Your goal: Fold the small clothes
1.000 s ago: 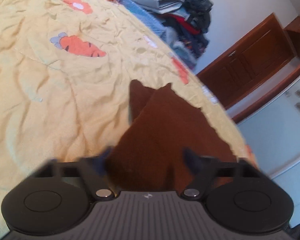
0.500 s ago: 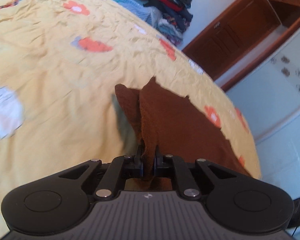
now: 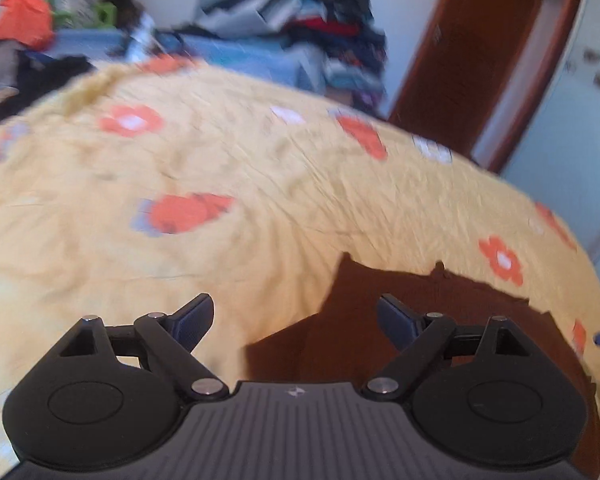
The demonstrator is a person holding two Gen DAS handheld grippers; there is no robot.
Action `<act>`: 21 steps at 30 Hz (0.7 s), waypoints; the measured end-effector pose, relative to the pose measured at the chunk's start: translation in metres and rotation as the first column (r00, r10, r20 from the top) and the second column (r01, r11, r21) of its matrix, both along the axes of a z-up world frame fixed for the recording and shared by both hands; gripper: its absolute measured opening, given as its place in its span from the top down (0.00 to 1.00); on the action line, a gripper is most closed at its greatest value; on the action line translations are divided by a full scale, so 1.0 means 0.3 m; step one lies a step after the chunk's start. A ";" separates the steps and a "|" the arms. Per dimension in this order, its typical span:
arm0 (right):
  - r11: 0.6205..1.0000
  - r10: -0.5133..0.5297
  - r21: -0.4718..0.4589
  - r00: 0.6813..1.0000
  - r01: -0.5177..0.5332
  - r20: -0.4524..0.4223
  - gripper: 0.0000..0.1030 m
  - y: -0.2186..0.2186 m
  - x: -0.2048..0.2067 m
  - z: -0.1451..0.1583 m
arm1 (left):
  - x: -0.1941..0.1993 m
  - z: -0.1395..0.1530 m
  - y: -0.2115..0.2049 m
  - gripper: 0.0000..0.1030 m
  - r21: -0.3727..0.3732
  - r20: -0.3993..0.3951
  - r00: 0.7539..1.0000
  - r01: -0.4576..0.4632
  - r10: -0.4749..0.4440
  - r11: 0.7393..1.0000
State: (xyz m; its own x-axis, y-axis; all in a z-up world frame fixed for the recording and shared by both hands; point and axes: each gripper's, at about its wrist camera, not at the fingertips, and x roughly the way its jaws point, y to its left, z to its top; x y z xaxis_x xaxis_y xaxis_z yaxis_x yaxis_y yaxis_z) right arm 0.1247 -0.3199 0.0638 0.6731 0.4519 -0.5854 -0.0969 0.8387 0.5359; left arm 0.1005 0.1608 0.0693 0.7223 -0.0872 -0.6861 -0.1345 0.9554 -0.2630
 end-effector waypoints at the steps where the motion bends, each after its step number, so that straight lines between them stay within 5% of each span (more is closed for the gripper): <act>1: 1.000 0.010 -0.023 1.000 -0.010 -0.028 0.19 0.029 0.059 -0.022 | 0.071 -0.036 -0.023 0.23 0.012 -0.037 0.999 -0.003 0.003 1.000; 2: 0.998 0.018 -0.054 0.998 -0.021 -0.056 0.23 0.055 0.110 -0.048 | 0.131 -0.066 -0.044 0.47 0.029 -0.087 0.996 -0.003 0.005 1.000; 3: 0.996 0.025 -0.084 0.996 -0.032 -0.084 0.31 0.083 0.149 -0.076 | 0.183 -0.100 -0.073 0.58 0.035 -0.138 0.990 0.021 -0.016 0.999; 6: 0.983 0.105 -0.139 0.989 -0.119 -0.102 0.49 0.179 0.194 -0.146 | 0.229 -0.124 -0.150 0.77 0.106 -0.118 0.990 0.086 -0.074 0.991; 7: 0.978 0.117 -0.165 0.989 -0.130 -0.088 0.51 0.197 0.196 -0.148 | 0.231 -0.119 -0.163 0.93 0.123 -0.105 0.991 0.099 -0.086 0.987; 9: 0.982 0.131 -0.127 0.986 -0.143 -0.100 0.86 0.190 0.211 -0.133 | 0.219 -0.090 -0.164 0.97 0.129 -0.054 0.995 0.092 -0.085 0.987; 12: 0.992 0.092 -0.085 0.996 -0.093 -0.007 0.86 0.147 0.187 -0.077 | 0.216 -0.068 -0.141 0.97 0.152 -0.013 0.998 0.062 -0.061 0.986; 14: 0.994 0.071 -0.081 0.997 -0.074 -0.041 0.86 0.130 0.204 -0.106 | 0.238 -0.119 -0.129 0.97 0.173 -0.065 0.997 0.049 -0.038 0.984; 17: 0.992 0.038 -0.116 0.998 -0.042 -0.041 0.85 0.146 0.193 -0.164 | 0.210 -0.133 -0.141 0.95 0.210 -0.041 0.998 0.047 -0.039 0.977; 19: 0.997 0.017 -0.077 0.998 -0.021 -0.056 0.72 0.146 0.175 -0.152 | 0.174 -0.099 -0.154 0.94 0.226 -0.017 0.999 0.036 -0.033 0.974; 21: 0.994 0.012 -0.104 1.000 -0.014 -0.022 0.40 0.153 0.133 -0.107 | 0.116 -0.045 -0.177 0.92 0.258 0.050 0.998 0.017 -0.031 0.966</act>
State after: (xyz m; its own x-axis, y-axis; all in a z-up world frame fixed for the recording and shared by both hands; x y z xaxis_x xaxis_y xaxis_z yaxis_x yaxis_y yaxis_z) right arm 0.1646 -0.2739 0.0316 0.6544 0.3960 -0.6442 -0.0975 0.8890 0.4474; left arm 0.1352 0.1077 0.0557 0.7582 0.0694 -0.6483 -0.1028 0.9946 -0.0138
